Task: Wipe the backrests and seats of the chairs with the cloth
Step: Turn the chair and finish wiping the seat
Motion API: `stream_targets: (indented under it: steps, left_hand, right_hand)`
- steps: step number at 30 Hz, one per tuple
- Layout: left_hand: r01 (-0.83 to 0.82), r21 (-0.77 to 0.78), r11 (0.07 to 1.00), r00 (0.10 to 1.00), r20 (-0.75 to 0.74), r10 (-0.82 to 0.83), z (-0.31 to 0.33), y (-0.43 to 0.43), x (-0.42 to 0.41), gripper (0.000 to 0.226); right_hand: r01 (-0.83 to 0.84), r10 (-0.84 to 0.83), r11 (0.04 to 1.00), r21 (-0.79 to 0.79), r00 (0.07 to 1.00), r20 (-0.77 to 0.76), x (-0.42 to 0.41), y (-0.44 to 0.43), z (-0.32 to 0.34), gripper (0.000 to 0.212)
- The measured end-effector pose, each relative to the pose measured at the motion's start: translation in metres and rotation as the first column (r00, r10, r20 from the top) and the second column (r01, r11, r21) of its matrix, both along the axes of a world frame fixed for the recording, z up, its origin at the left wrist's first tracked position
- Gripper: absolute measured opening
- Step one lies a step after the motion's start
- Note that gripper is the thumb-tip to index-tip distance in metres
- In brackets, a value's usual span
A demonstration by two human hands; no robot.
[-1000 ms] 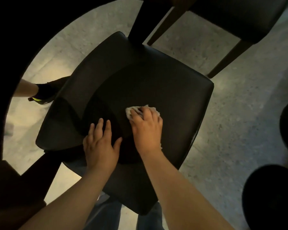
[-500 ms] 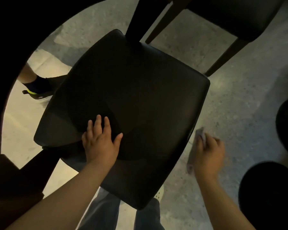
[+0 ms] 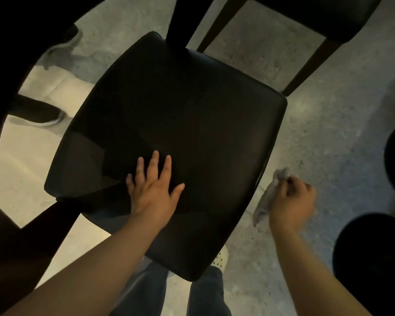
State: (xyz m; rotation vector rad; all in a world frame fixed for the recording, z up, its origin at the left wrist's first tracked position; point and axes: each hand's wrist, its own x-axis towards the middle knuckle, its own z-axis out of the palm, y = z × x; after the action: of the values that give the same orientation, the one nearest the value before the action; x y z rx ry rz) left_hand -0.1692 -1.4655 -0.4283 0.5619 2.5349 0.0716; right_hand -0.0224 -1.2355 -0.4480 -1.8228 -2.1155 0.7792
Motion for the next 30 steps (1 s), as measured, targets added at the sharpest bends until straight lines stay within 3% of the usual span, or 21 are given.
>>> stream_targets:
  steps: [2,4,6,10,12,13,16,18,20,22,25,27,30]
  left_hand:
    - [0.014,-0.009,1.000,1.000,-0.003,-0.014,0.000,0.000,-0.001,0.071]
    - [0.020,-0.007,1.000,1.000,-0.007,-0.020,0.000,0.000,-0.003,0.068]
    - [0.042,-0.005,0.999,0.999,-0.017,-0.042,0.000,-0.003,-0.005,0.066]
    - [0.086,-0.017,0.996,0.995,-0.045,-0.087,-0.002,-0.012,-0.009,0.064]
    - [0.107,-0.021,0.994,0.993,-0.053,-0.108,-0.003,-0.014,-0.010,0.064]
    - [0.115,-0.025,0.993,0.992,-0.053,-0.117,-0.003,-0.015,-0.010,0.064]
    - [0.120,-0.042,0.992,0.991,-0.063,-0.122,-0.003,-0.014,-0.009,0.065]
    - [0.120,-0.051,0.991,0.990,-0.069,-0.123,-0.002,-0.012,-0.007,0.066]
    - [0.111,-0.050,0.993,0.991,-0.074,-0.115,-0.002,-0.011,-0.006,0.066]
    - [0.109,-0.041,0.993,0.991,-0.071,-0.111,-0.002,-0.010,-0.006,0.065]
    - [0.099,-0.021,0.995,0.993,-0.061,-0.100,-0.002,-0.011,-0.007,0.064]
    - [0.095,-0.026,0.995,0.993,-0.062,-0.097,-0.002,-0.012,-0.008,0.066]
    - [0.086,-0.017,0.996,0.994,-0.060,-0.087,-0.001,-0.012,-0.009,0.067]
  right_hand:
    - [-0.058,0.058,0.998,0.006,0.998,-0.023,-0.003,-0.009,0.010,0.025]
    - [-0.262,0.264,0.964,0.032,0.964,-0.046,-0.021,-0.039,0.021,0.031]
    - [-0.411,0.409,0.910,0.051,0.912,0.035,-0.042,-0.073,0.021,0.041]
    - [-0.378,0.373,0.925,0.040,0.923,0.090,-0.064,-0.094,0.012,0.041]
    - [-0.473,0.464,0.877,0.084,0.879,0.107,-0.054,-0.077,0.007,0.034]
    - [-0.455,0.447,0.886,0.089,0.890,0.092,-0.046,-0.063,0.005,0.030]
    - [-0.113,0.112,0.992,0.057,0.994,0.019,-0.027,-0.018,0.003,0.026]
    - [-0.149,0.143,0.985,0.088,0.988,0.063,-0.024,-0.001,0.010,0.028]
    - [-0.368,0.367,0.926,0.086,0.930,0.027,-0.039,-0.007,0.022,0.033]
    - [-0.579,0.579,0.810,0.090,0.815,0.030,-0.058,-0.028,0.030,0.035]
    - [-0.769,0.760,0.636,0.059,0.638,0.126,-0.077,-0.068,0.027,0.039]
    - [-0.788,0.773,0.615,0.037,0.611,0.170,-0.080,-0.076,0.022,0.041]
    - [-0.721,0.684,0.685,0.103,0.686,0.249,-0.068,-0.049,0.019,0.040]
